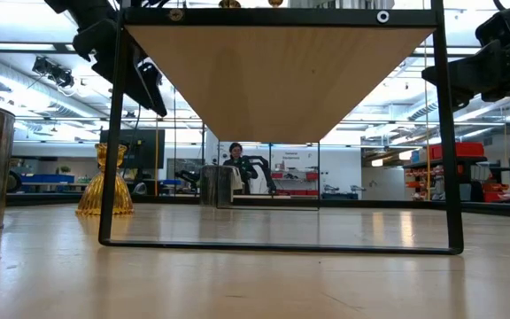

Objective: Pick & Place candle stick holders
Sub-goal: Put the glass candle holder on the shelf aligned with the other glass candle holder

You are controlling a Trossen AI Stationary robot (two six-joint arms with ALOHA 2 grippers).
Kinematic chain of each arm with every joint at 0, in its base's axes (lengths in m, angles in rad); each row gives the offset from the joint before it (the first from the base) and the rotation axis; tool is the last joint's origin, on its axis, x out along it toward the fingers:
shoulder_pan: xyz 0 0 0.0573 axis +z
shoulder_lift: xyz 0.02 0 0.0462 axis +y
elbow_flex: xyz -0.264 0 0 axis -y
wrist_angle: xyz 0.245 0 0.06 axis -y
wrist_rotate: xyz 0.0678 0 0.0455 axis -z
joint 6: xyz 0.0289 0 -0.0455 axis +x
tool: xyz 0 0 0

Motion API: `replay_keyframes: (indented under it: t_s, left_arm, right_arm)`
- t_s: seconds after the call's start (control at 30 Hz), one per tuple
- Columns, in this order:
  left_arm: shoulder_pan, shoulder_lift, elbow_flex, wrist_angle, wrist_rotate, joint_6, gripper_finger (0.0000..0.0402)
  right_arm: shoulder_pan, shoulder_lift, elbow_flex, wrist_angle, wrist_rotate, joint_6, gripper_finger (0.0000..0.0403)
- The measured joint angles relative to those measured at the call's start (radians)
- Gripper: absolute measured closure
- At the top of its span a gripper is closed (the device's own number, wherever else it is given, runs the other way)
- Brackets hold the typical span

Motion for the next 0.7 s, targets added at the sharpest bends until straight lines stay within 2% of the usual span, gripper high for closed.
replay_keyframes:
  t_s: [0.23,0.47,0.7]
  left_arm:
    - [0.000,0.005,0.080,-0.031,0.013,0.005,0.0060]
    - [0.000,0.005,0.150,-0.204,0.027,-0.023,0.0060]
    - [-0.001,0.004,0.145,-0.274,0.043,-0.075,0.0060]
  right_arm:
    - [0.000,0.000,0.000,0.000,0.000,0.000,0.0376]
    - [0.000,0.000,0.000,0.000,0.000,0.000,0.0376]
    - [0.000,0.000,0.000,0.000,0.000,0.000,0.0376]
